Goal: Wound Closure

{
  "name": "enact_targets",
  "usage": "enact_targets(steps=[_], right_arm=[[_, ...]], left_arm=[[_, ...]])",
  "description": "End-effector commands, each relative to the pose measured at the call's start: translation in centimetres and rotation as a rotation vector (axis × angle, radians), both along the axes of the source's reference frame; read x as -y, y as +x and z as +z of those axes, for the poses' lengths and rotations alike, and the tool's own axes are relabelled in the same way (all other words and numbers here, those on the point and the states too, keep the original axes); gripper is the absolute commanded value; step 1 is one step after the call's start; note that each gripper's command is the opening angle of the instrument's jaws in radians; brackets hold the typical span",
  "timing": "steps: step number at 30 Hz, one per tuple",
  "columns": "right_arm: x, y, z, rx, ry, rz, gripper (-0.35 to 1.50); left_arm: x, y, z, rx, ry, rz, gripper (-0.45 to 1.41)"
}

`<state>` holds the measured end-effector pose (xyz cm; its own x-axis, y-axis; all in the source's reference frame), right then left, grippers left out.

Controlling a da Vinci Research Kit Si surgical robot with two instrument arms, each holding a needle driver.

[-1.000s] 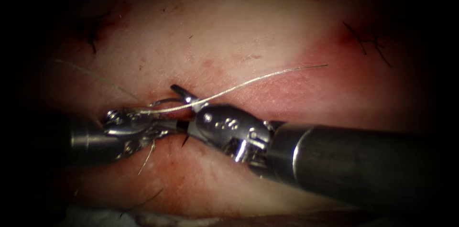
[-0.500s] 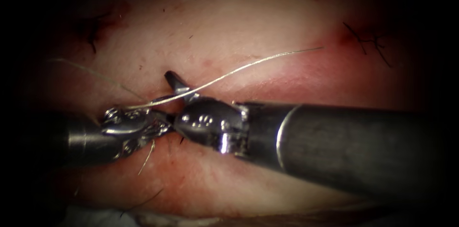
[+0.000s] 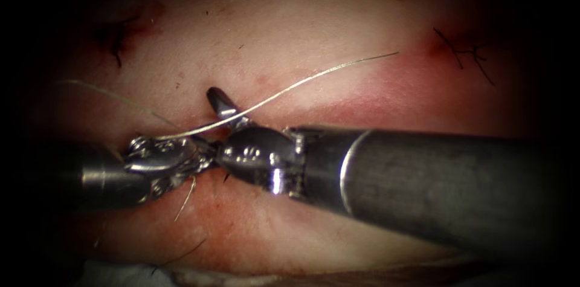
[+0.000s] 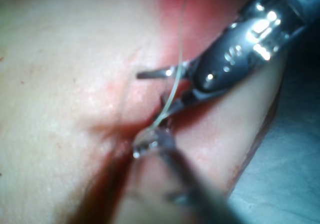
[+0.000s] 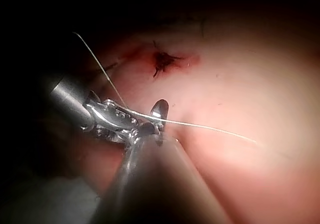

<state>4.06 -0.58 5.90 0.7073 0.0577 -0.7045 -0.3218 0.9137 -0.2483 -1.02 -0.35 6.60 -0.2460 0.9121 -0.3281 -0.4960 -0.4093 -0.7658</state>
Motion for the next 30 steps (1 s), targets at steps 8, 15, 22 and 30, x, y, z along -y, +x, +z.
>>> enact_targets(steps=[8,15,22,30], right_arm=[[0.04,0.03,0.10,-0.011,0.005,-0.007,0.12],[0.05,-0.03,0.09,-0.017,0.076,-0.018,-0.35],[-0.31,-0.21,0.15,-0.175,0.236,-0.129,-0.35],[-0.66,-0.24,0.42,-0.259,0.251,-0.417,-0.35]], left_arm=[[0.06,-0.06,0.05,0.006,-0.002,0.011,-0.40],[0.07,-0.05,0.03,0.009,-0.009,0.019,-0.38],[0.01,0.13,-0.02,0.012,-0.222,0.135,0.96],[0.40,0.28,0.12,-0.005,-0.279,0.160,1.00]])
